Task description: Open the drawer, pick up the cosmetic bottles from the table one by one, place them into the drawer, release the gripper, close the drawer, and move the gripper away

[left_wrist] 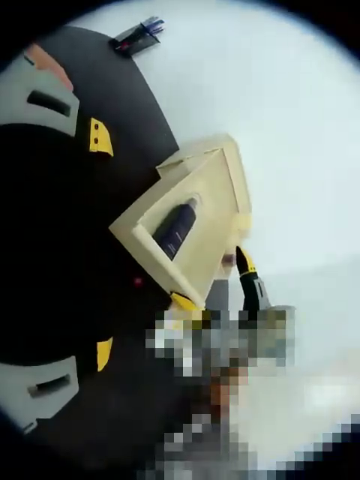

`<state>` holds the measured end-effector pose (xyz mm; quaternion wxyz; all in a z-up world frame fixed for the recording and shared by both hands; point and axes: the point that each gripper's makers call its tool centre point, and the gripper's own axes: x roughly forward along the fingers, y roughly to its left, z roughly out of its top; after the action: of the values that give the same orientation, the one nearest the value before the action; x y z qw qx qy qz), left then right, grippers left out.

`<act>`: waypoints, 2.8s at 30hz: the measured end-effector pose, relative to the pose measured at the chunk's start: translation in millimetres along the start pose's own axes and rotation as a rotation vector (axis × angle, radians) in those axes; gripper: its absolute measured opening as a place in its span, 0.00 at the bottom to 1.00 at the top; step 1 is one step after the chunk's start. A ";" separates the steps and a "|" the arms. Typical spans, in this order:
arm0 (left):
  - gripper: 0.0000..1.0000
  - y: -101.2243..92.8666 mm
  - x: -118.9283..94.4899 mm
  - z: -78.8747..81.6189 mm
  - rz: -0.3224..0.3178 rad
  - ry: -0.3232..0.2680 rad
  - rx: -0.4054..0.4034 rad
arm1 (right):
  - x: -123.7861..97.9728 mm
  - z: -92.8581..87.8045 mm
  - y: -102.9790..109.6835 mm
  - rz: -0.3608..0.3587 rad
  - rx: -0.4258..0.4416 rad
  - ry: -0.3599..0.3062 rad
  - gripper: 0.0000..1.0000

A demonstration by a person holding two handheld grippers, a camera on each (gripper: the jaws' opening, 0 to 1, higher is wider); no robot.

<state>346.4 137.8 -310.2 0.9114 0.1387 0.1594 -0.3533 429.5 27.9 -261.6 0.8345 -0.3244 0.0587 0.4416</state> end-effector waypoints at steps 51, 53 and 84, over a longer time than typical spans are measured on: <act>0.86 10.9 -1.5 -0.1 0.010 0.014 0.012 | 14.2 12.1 -77.4 -0.106 0.241 -0.090 0.86; 0.86 10.6 -1.3 -0.4 0.010 0.016 0.013 | 15.3 11.7 -79.6 -0.109 0.249 -0.090 0.86; 0.85 4.7 -0.2 -2.1 0.012 0.022 0.029 | 35.1 9.6 -106.6 -0.188 0.250 -0.069 0.83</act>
<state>349.0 142.0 -311.4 0.9096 0.1569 0.1635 -0.3484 531.5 15.6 -215.4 0.9075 -0.2066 0.0539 0.3618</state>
